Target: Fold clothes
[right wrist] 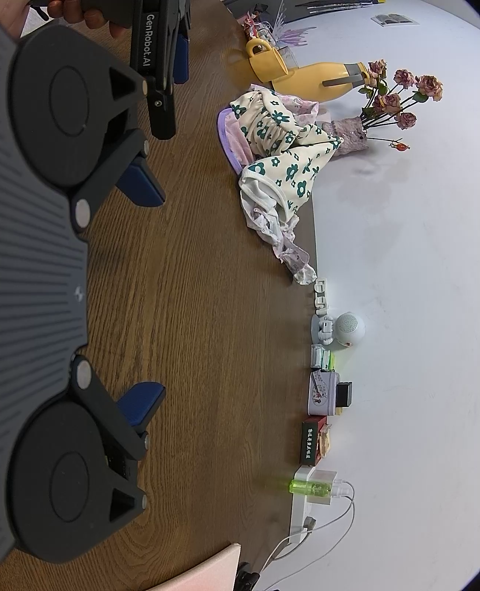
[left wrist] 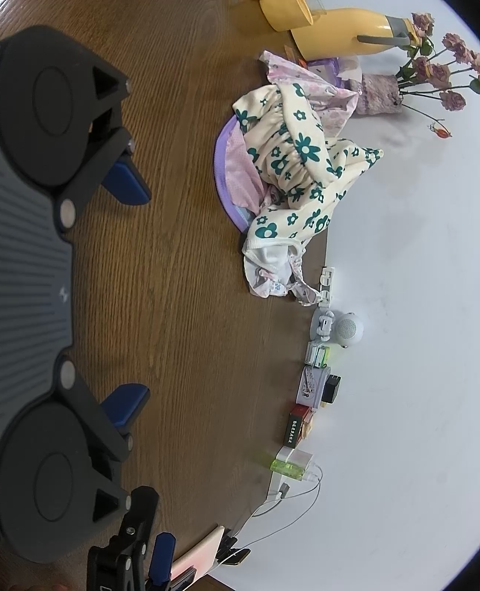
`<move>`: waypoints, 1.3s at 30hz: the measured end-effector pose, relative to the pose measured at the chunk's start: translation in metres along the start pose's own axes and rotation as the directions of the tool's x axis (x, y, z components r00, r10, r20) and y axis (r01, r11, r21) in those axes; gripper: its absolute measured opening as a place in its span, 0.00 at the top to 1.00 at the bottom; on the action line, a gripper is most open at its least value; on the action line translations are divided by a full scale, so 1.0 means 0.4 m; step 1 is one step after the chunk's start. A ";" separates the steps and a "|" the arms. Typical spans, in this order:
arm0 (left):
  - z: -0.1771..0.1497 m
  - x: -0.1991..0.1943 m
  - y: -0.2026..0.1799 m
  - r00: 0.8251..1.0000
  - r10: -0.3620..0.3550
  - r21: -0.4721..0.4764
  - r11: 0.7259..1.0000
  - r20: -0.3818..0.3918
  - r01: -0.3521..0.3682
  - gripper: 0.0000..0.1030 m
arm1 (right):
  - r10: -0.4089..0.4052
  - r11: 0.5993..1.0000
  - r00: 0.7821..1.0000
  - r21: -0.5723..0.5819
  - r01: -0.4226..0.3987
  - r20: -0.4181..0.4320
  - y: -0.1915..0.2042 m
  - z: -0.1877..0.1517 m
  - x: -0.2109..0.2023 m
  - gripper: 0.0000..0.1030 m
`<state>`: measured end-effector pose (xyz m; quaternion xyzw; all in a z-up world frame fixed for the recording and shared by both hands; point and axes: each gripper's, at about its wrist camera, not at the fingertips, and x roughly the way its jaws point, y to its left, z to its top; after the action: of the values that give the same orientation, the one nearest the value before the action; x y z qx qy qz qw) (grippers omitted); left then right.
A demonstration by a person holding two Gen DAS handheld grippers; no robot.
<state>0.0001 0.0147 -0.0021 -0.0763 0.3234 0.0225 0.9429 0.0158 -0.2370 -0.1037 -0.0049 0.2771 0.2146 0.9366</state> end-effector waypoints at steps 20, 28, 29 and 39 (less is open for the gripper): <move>0.004 -0.005 0.005 1.000 0.004 -0.015 1.000 0.002 -0.004 0.00 | -0.001 1.000 1.000 0.000 0.001 -0.002 0.008 0.009 0.001 0.00; 0.023 -0.007 0.019 1.000 0.006 -0.029 1.000 0.009 -0.005 0.00 | 0.003 1.000 1.000 0.003 -0.003 -0.015 0.015 0.027 0.012 0.00; 0.026 -0.007 0.023 1.000 0.006 -0.033 0.999 0.010 -0.005 0.00 | 0.005 1.000 1.000 0.002 -0.005 -0.017 0.016 0.031 0.014 0.00; 0.107 0.020 0.125 1.000 0.022 -0.076 0.997 0.015 -0.020 0.00 | 0.099 0.994 0.992 -0.034 -0.102 -0.081 0.042 0.133 0.079 0.00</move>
<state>0.0278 0.0707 0.0200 -0.1085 0.3155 0.0453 0.9416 0.0604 -0.2021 -0.0734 -0.0172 0.3096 0.2662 0.9127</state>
